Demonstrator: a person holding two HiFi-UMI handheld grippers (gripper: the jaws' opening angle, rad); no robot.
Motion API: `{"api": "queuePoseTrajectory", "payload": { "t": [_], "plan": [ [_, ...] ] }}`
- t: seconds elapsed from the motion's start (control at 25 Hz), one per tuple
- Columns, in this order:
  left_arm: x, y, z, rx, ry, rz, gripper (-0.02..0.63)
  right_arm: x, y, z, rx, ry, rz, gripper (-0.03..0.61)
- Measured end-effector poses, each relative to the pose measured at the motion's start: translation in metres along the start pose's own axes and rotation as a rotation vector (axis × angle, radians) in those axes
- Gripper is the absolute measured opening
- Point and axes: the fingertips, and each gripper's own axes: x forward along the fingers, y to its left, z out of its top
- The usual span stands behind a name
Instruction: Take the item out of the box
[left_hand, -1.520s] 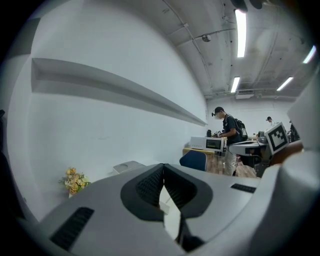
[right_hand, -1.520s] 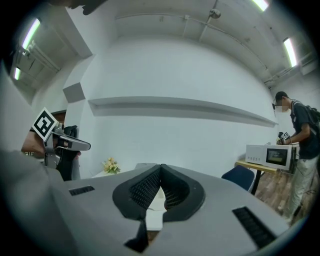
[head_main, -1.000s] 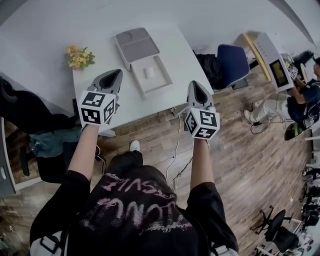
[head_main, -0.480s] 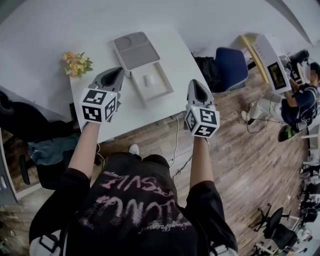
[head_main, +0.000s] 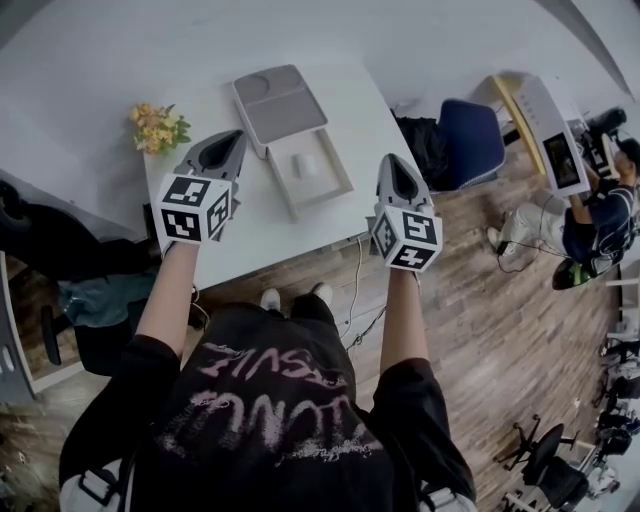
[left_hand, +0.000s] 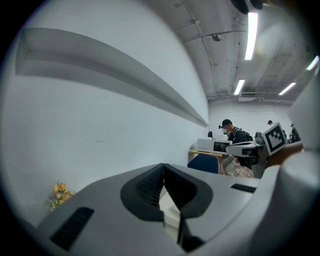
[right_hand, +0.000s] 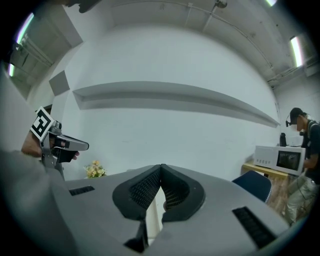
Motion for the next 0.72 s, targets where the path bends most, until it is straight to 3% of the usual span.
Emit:
{"api": "queuePoseTrajectory", "payload": {
  "t": [0.72],
  "plan": [
    [0.055, -0.007, 0.016, -0.010, -0.002, 0.099, 0.002, 0.061, -0.047, 0.006, 0.006, -0.007, 0.109, 0.009]
  ]
}}
